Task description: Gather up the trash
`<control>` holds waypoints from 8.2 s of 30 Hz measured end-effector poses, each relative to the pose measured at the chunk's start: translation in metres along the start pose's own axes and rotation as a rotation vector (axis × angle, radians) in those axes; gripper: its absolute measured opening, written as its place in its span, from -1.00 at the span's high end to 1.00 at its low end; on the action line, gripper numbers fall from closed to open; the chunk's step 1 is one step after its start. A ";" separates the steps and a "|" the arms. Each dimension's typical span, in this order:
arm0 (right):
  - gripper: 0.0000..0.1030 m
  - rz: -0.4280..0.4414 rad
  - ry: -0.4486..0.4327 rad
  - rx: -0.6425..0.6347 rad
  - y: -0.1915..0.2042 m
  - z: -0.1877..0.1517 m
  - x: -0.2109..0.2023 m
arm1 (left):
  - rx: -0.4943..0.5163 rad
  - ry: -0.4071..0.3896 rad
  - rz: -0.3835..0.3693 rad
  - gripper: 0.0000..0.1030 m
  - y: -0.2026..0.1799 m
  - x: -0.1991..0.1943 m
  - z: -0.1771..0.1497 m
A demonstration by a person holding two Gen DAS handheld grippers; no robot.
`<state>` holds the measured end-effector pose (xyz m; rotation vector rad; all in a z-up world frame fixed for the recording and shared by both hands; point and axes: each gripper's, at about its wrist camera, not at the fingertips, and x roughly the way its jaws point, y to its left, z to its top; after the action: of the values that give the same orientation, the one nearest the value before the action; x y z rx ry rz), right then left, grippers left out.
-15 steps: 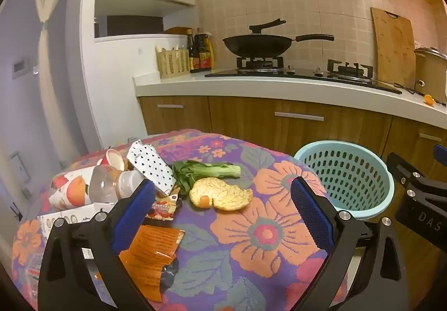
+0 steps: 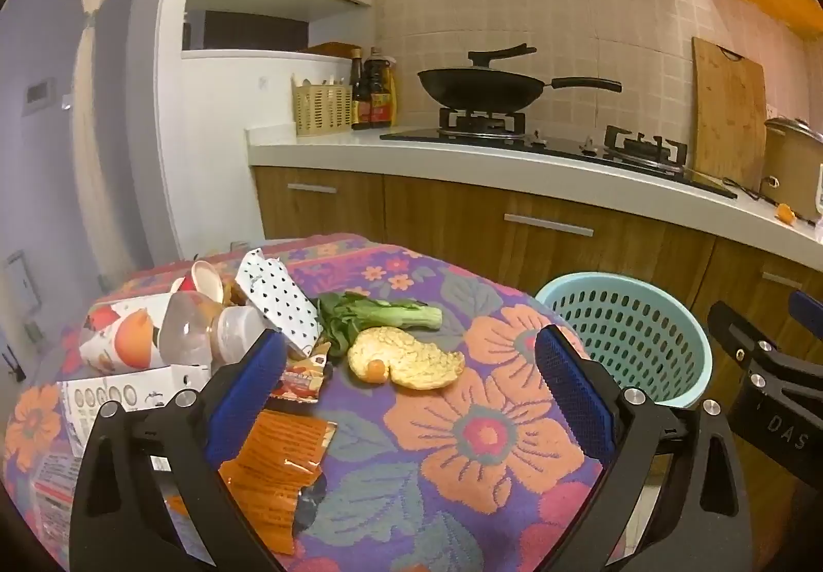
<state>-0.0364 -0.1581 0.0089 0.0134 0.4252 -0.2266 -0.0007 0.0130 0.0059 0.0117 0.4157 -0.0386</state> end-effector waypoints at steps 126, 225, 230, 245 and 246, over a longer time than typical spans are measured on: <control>-0.13 0.380 0.013 -0.105 0.066 -0.010 -0.017 | -0.297 0.183 0.425 -0.83 0.198 -0.111 -0.056; 0.26 0.809 0.495 -0.434 0.244 -0.037 0.030 | -0.204 0.407 0.164 0.80 0.179 -0.077 -0.094; 0.65 0.837 0.494 -0.435 0.231 -0.039 0.023 | -0.215 0.379 0.132 0.82 0.175 -0.090 -0.089; 0.96 0.850 0.390 -0.320 0.146 -0.010 0.006 | -0.198 0.295 -0.046 0.82 0.143 -0.117 -0.066; 0.96 0.847 0.380 -0.316 0.142 -0.008 0.004 | -0.195 0.293 -0.050 0.82 0.140 -0.115 -0.064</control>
<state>-0.0045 -0.0206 -0.0047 -0.0746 0.7901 0.6900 -0.1260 0.1585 -0.0053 -0.1875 0.7110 -0.0455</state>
